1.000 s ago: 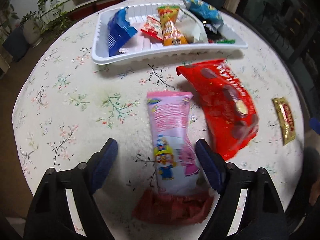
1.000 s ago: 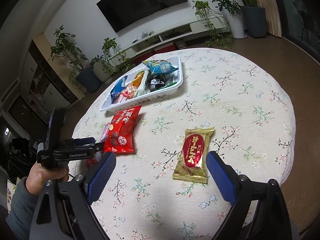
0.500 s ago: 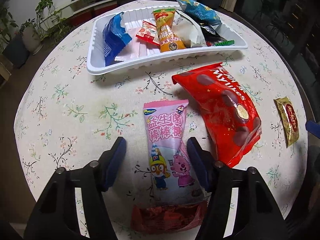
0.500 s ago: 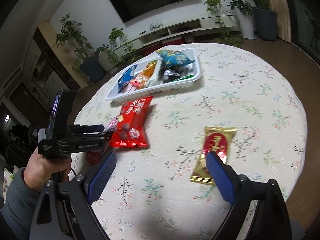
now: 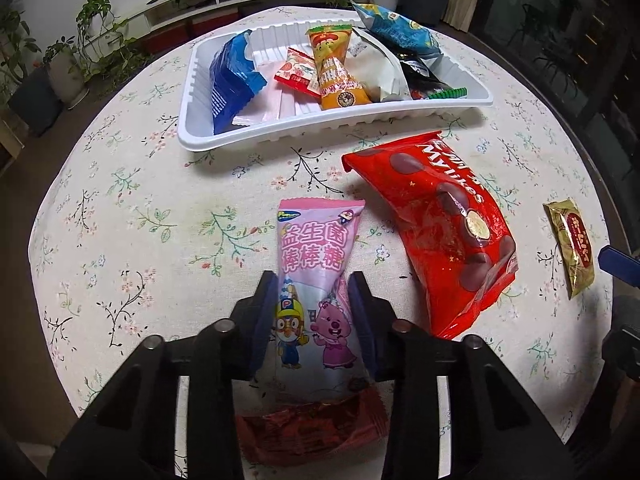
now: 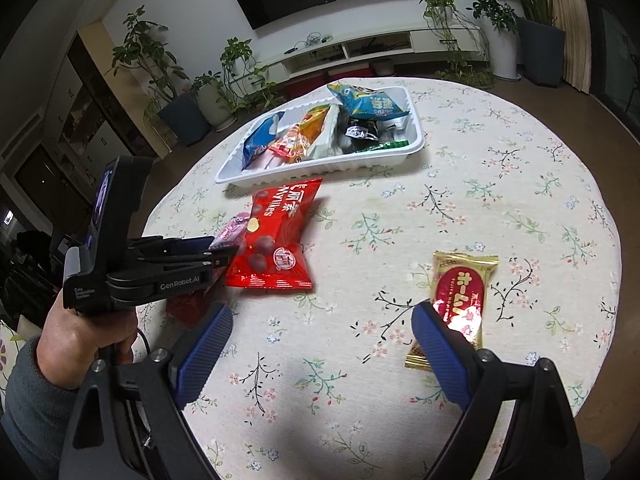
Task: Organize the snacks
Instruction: 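Grasp the pink Pororo stick with the left gripper while the right gripper reaches the red Mylikes bag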
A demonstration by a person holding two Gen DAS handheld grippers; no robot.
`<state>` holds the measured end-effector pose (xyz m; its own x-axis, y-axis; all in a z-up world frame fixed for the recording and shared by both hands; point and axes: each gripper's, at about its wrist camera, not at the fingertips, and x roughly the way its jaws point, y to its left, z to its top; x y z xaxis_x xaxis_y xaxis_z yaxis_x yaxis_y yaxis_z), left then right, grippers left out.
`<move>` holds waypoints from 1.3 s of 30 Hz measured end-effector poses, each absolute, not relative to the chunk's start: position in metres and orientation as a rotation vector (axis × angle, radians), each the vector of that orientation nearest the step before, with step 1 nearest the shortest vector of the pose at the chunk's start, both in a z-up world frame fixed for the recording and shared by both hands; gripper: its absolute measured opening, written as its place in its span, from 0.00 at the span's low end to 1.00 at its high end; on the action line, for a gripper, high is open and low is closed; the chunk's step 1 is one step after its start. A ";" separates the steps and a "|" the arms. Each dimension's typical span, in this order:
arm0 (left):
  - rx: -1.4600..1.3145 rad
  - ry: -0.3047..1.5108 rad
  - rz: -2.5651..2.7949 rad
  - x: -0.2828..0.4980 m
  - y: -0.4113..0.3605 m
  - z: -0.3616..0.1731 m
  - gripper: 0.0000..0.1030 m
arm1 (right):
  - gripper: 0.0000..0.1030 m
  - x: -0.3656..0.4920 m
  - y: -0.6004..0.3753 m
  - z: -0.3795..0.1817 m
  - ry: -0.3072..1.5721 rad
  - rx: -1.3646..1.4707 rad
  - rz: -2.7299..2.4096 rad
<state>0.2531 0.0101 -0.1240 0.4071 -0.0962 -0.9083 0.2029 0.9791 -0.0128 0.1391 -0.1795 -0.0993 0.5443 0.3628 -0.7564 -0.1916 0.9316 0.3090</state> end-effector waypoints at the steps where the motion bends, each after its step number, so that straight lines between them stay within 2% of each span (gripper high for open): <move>1: 0.106 1.135 -0.191 0.253 0.011 -0.124 0.31 | 0.91 0.140 -0.178 -0.099 0.944 0.196 0.331; 11: 0.062 1.111 -0.212 0.240 0.019 -0.118 0.20 | 0.91 0.162 -0.165 -0.099 0.986 0.151 0.310; 19: -0.109 1.050 -0.241 0.221 0.048 -0.100 0.09 | 0.91 0.197 -0.137 -0.099 1.027 0.072 0.321; 29: -0.147 1.071 -0.204 0.218 0.066 -0.105 0.11 | 0.90 0.225 -0.107 -0.112 1.063 -0.003 0.309; 30: -0.147 1.070 -0.200 0.220 0.066 -0.103 0.15 | 0.90 0.224 -0.108 -0.112 1.062 0.000 0.305; 32: -0.130 1.071 -0.193 0.224 0.062 -0.101 0.31 | 0.90 0.225 -0.111 -0.114 1.068 -0.001 0.294; 34: -0.127 1.067 -0.198 0.227 0.059 -0.101 0.69 | 0.90 0.226 -0.116 -0.116 1.071 0.002 0.280; 35: -0.117 1.066 -0.190 0.228 0.055 -0.100 0.73 | 0.90 0.226 -0.118 -0.117 1.074 0.006 0.276; 39: -0.050 1.098 -0.194 0.236 0.035 -0.103 0.74 | 0.90 0.229 -0.126 -0.117 1.080 0.027 0.258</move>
<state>0.2362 0.0348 -0.1035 0.4401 -0.1810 -0.8795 0.1314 0.9819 -0.1363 0.2291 -0.1261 -0.1175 0.4440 0.2213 -0.8683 -0.1948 0.9697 0.1475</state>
